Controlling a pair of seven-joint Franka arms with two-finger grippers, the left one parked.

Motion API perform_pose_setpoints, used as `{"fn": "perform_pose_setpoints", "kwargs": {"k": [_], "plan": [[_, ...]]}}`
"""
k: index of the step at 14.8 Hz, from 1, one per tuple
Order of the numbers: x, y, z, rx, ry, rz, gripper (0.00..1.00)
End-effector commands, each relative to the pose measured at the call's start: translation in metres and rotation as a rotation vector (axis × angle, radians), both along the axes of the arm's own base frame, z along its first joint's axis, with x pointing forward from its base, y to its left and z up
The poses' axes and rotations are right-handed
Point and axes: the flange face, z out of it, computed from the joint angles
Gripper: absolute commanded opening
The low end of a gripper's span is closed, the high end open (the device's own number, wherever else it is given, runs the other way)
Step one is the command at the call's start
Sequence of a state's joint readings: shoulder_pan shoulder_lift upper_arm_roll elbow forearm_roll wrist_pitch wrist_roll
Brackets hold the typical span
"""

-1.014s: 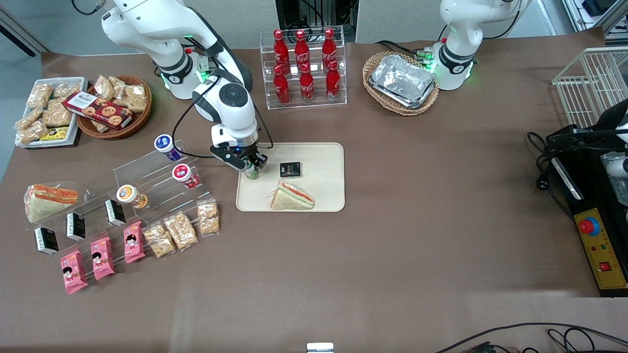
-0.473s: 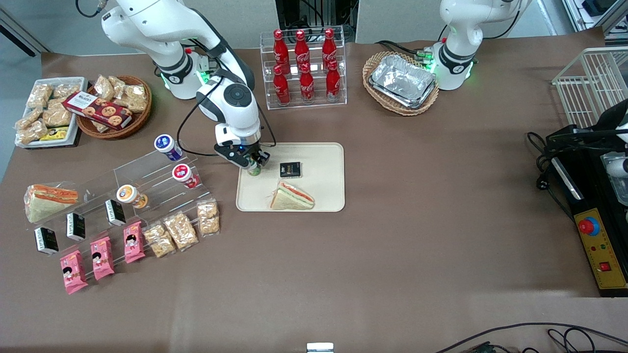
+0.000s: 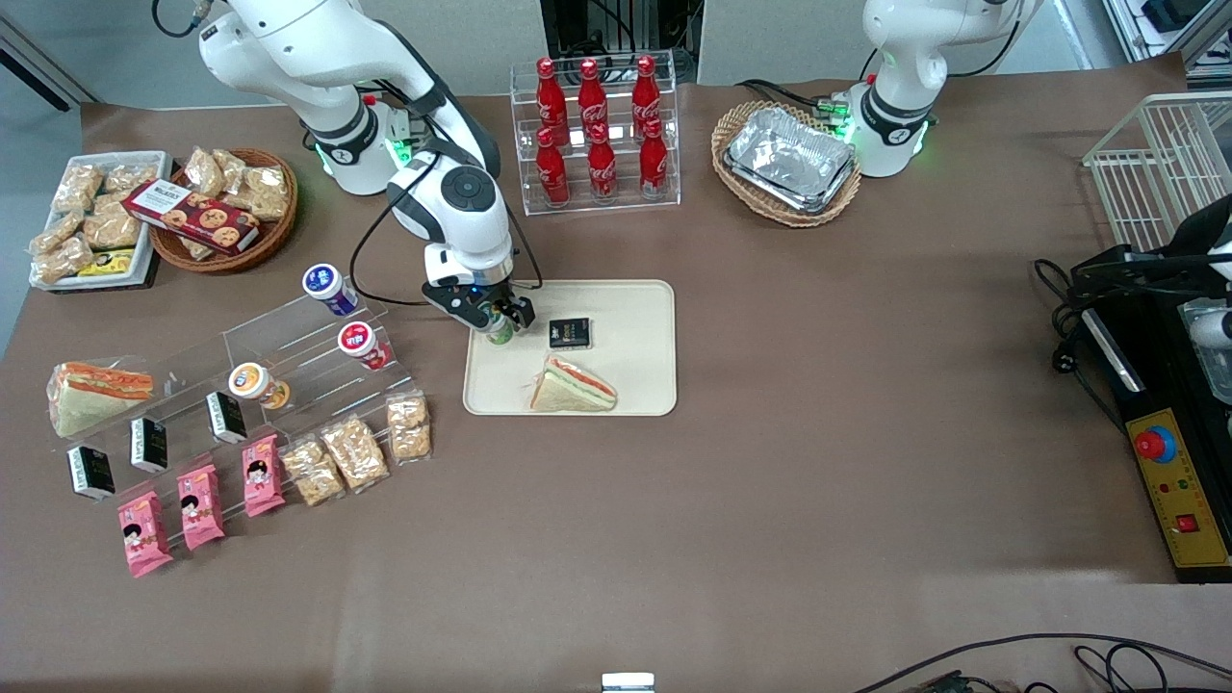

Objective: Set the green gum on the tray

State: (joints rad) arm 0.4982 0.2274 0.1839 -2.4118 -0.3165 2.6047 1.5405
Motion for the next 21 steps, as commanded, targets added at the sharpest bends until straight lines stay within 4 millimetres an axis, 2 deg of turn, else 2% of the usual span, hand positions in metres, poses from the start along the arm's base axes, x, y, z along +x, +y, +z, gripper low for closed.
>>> {"fn": "perform_pose_setpoints", "kwargs": {"k": [1,4,7,10,11,14,16,18,20,21], "plan": [[0.0,0.002,0.0,0.0,-0.02,0.003,1.0],[0.006,0.0,0.012,0.005,-0.036,0.035,1.0],[0.017,-0.013,0.029,-0.039,-0.02,0.095,1.0],[0.028,-0.011,0.063,-0.089,-0.01,0.085,1.0],[0.034,-0.004,0.078,-0.1,0.017,0.076,1.0],[0.05,0.012,0.144,-0.019,0.166,0.072,1.0],[0.055,0.014,0.186,0.008,0.215,0.121,1.0],[0.053,0.012,0.225,-0.019,0.252,0.183,1.0],[0.056,0.009,0.274,-0.017,0.266,0.274,1.0],[0.061,0.0,0.301,-0.013,0.271,0.31,1.0]]}}
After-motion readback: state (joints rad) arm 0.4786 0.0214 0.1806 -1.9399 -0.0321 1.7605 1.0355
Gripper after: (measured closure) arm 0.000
